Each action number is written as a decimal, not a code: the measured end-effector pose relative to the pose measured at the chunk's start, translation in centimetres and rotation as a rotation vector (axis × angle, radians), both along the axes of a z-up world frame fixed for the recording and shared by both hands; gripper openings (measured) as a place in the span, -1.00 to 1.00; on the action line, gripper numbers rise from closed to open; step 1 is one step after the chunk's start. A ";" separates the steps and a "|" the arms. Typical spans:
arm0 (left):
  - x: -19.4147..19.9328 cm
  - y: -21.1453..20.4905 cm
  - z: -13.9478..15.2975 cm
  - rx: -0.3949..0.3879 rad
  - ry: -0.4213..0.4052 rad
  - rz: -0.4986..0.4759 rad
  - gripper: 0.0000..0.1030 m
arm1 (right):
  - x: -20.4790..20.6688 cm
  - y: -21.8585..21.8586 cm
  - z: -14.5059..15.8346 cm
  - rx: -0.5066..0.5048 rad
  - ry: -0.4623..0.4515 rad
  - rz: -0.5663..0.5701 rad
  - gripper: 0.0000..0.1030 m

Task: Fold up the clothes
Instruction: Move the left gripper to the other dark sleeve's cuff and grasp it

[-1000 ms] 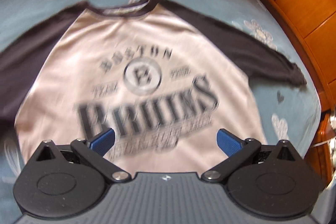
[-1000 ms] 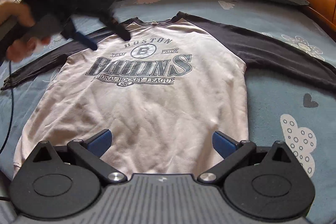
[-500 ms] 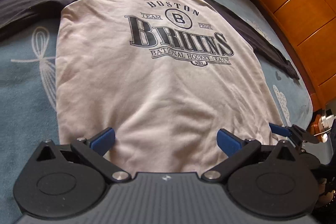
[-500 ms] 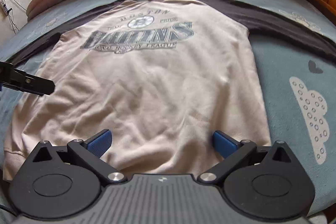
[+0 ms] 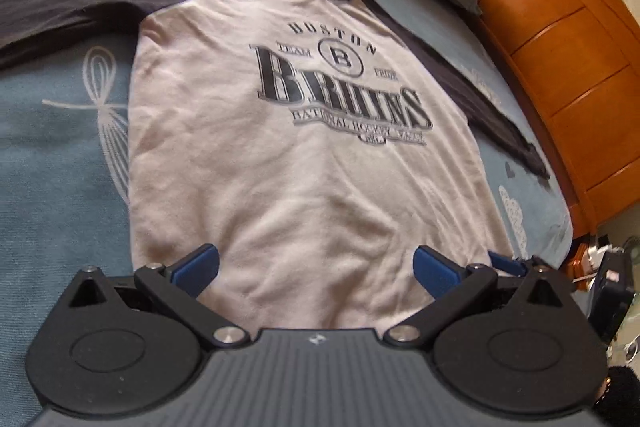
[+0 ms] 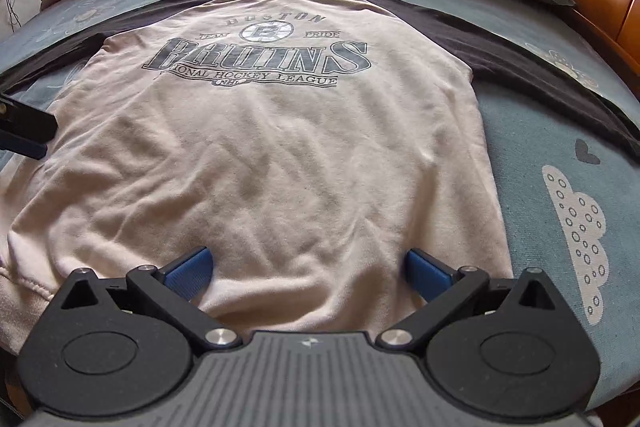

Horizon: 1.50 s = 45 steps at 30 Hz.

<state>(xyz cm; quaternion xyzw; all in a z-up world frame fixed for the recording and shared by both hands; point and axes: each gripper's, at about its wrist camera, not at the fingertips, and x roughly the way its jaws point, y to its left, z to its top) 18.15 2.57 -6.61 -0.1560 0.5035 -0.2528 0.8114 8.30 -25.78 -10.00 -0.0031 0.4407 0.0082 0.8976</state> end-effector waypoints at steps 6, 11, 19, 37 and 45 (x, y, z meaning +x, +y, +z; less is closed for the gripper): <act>2.5 8.5 2.4 -0.249 -0.008 0.285 0.99 | 0.1 0.1 0.0 -0.004 0.006 -0.010 1.00; 3.0 18.0 1.3 -0.455 0.016 0.646 0.99 | 0.2 0.3 0.1 -0.007 0.014 -0.017 1.00; 2.1 27.8 -4.1 -0.668 0.002 1.070 0.99 | 0.3 0.4 0.1 -0.008 0.018 -0.028 1.00; 7.5 29.7 -5.1 -0.526 -0.081 1.190 0.99 | 1.1 0.6 0.1 -0.010 0.020 -0.035 1.00; 7.9 31.1 -5.3 -0.564 -0.165 1.269 0.99 | 1.2 0.7 0.1 -0.018 0.016 -0.027 1.00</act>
